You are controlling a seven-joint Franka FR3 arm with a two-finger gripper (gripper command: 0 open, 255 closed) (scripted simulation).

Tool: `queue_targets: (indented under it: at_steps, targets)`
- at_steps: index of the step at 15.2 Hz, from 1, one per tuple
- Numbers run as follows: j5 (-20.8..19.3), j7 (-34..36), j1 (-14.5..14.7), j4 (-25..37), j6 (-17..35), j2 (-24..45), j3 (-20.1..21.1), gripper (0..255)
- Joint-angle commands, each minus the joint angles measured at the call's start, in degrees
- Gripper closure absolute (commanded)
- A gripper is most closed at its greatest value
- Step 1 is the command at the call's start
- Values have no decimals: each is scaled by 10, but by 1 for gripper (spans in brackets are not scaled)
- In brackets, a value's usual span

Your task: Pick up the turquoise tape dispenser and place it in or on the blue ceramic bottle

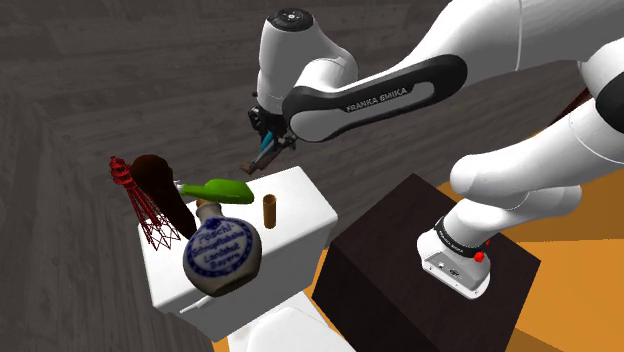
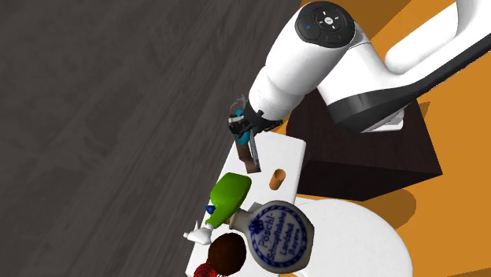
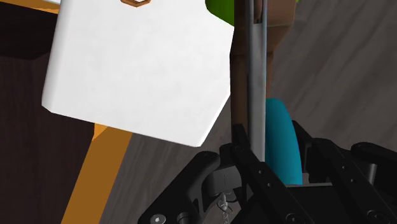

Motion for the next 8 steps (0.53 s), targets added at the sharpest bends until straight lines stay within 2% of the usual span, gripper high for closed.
queue_targets:
  at_steps: [1, 8]
  targets:
    - [1, -3, 22, 9, -15, -1, -25, 255]
    - [15, -22, 81, 41, -68, -16, -95, 255]
